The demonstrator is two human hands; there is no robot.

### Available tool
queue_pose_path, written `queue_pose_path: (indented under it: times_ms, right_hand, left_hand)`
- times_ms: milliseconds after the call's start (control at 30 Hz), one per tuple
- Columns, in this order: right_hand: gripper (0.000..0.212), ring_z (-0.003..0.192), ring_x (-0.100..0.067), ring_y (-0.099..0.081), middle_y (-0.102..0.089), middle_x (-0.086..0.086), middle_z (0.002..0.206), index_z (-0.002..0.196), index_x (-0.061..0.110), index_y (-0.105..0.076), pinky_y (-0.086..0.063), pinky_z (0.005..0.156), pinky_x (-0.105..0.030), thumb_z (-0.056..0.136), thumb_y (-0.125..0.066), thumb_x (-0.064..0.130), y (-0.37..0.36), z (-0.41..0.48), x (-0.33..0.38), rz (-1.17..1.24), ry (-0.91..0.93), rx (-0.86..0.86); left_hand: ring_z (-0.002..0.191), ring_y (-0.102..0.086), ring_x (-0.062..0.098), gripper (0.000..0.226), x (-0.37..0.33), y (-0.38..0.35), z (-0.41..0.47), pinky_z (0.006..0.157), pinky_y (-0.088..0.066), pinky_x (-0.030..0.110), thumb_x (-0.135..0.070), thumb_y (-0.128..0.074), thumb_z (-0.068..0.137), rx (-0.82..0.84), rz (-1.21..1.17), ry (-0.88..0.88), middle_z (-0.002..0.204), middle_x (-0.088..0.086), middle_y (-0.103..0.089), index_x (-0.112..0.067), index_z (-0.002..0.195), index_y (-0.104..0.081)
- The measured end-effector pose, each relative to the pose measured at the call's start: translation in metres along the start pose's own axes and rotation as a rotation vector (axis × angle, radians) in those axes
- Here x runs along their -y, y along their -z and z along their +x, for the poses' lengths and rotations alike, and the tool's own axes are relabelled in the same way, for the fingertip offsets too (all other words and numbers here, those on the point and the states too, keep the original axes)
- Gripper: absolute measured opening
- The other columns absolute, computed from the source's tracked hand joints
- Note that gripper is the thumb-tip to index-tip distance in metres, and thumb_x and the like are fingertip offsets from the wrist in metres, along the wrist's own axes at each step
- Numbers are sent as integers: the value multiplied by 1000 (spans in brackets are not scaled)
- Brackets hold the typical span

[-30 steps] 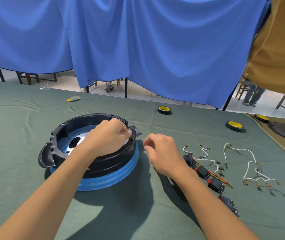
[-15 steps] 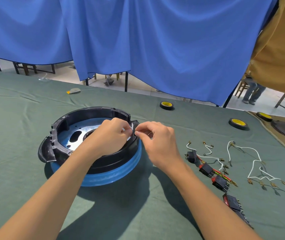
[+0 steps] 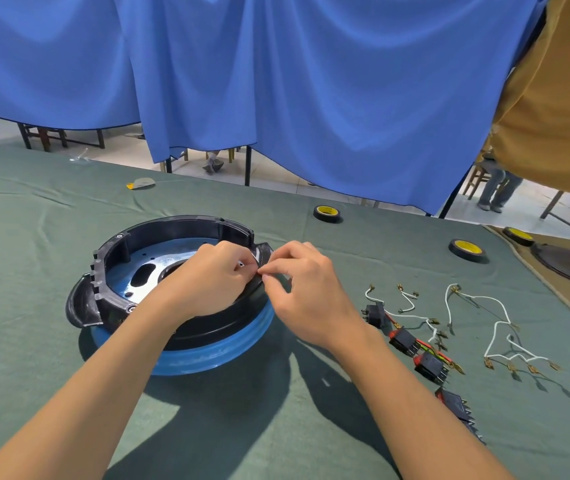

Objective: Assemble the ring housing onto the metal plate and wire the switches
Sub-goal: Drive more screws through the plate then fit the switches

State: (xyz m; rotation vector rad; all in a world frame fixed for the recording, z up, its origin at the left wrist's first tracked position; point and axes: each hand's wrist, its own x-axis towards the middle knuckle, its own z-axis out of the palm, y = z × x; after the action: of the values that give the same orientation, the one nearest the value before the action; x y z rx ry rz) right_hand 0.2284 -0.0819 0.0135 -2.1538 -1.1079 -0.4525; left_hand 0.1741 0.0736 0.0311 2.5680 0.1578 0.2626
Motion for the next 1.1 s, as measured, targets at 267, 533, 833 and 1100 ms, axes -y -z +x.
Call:
queue_pose_path:
  times_ms: [267, 533, 833, 1100]
  right_hand:
    - [18, 82, -1, -61, -67, 11, 89, 93, 23, -71, -50, 77, -18, 86, -60, 12, 13, 3, -11, 289, -485, -244]
    - [13, 90, -17, -63, -69, 4, 92, 90, 25, -69, -51, 78, -33, 90, -57, 20, 29, 3, -38, 88, -605, -25]
    - [23, 101, -29, -58, -66, -6, 108, 105, 18, -71, -51, 79, -40, 95, -50, 22, 12, -9, -60, -462, -393, 209]
    - [17, 95, -27, -60, -66, -5, 102, 101, 16, -67, -44, 70, -34, 95, -55, 25, 3, -7, -65, -439, -410, 149]
  left_hand:
    - [73, -62, 31, 10, -17, 1, -18, 59, -49, 38, -13, -58, 92, -589, 436, -253, 77, 3, -69, -12, 89, -68]
    - [71, -62, 30, 27, -25, -32, -42, 57, -44, 35, -38, -75, 79, -443, 686, -204, 77, 5, -66, -13, 85, -68]
    - [63, -58, 28, 17, -28, -45, -45, 53, -40, 34, -10, -82, 63, -557, 771, -149, 66, 3, -61, -12, 71, -67]
    - [68, -60, 30, 17, -28, -51, -43, 52, -43, 35, -10, -79, 66, -565, 740, -83, 68, 4, -63, -12, 81, -70]
